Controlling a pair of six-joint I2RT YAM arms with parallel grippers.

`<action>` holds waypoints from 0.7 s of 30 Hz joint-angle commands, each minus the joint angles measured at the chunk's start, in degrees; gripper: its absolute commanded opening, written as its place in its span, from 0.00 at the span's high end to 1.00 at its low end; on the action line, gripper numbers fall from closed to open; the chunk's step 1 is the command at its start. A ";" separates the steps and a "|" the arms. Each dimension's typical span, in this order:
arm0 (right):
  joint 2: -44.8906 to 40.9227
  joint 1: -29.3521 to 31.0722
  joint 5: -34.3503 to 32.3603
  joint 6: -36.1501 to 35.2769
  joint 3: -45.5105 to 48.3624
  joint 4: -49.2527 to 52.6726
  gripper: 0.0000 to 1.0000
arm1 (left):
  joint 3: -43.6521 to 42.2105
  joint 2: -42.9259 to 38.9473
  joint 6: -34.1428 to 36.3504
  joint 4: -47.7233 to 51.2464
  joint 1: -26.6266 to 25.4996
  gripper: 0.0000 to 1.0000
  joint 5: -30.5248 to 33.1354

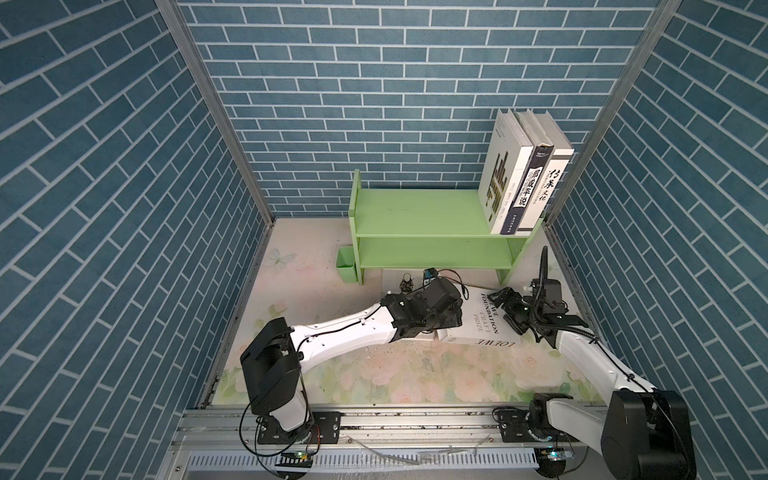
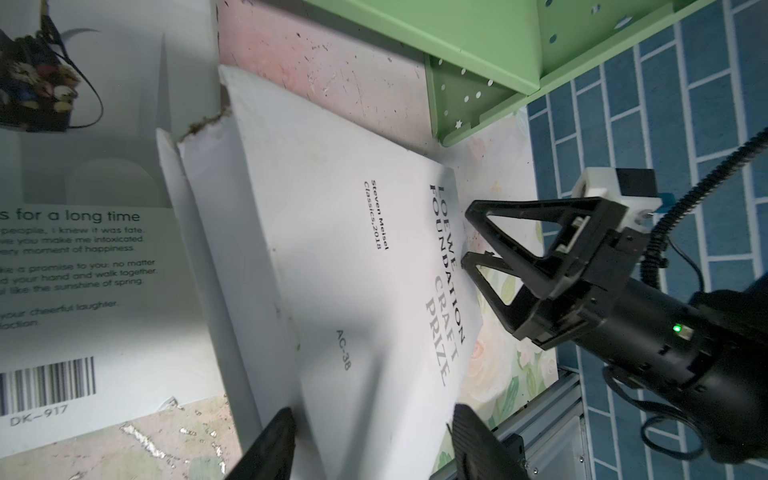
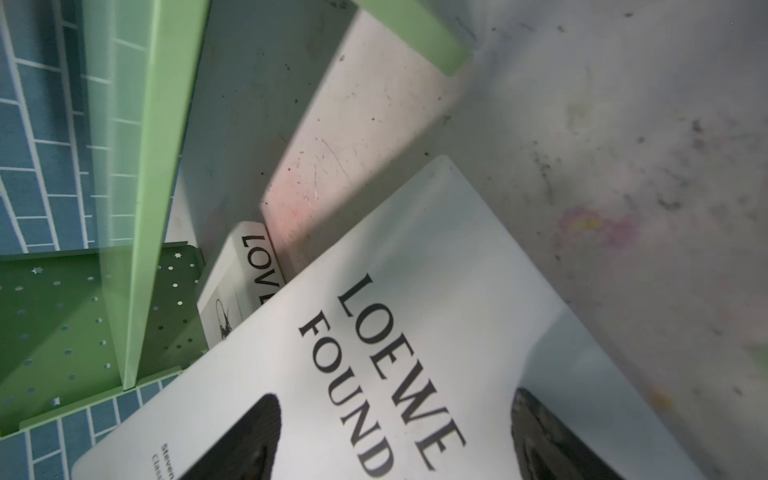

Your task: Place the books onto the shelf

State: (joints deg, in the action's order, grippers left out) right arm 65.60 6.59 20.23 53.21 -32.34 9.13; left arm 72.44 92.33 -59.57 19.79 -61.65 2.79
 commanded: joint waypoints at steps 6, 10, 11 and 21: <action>8.13 9.25 -0.34 8.49 -2.73 1.38 0.13 | -4.33 -5.06 -3.15 0.31 2.48 0.25 2.83; 9.72 10.29 -1.29 8.76 -2.92 0.97 0.14 | -6.81 -7.89 -6.11 8.70 3.69 0.12 7.78; 9.85 10.23 -1.39 8.72 -2.69 1.06 0.13 | -7.49 -8.85 -6.53 10.19 3.86 0.10 8.96; 12.52 10.53 -1.85 8.46 -0.74 -0.51 0.14 | -26.64 -21.56 -10.45 -0.51 9.74 0.01 2.27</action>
State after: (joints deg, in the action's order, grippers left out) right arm 74.74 16.51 19.03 59.66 -36.16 2.85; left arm 49.98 71.96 -68.55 25.28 -53.23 8.69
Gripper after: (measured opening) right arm 0.863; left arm 0.983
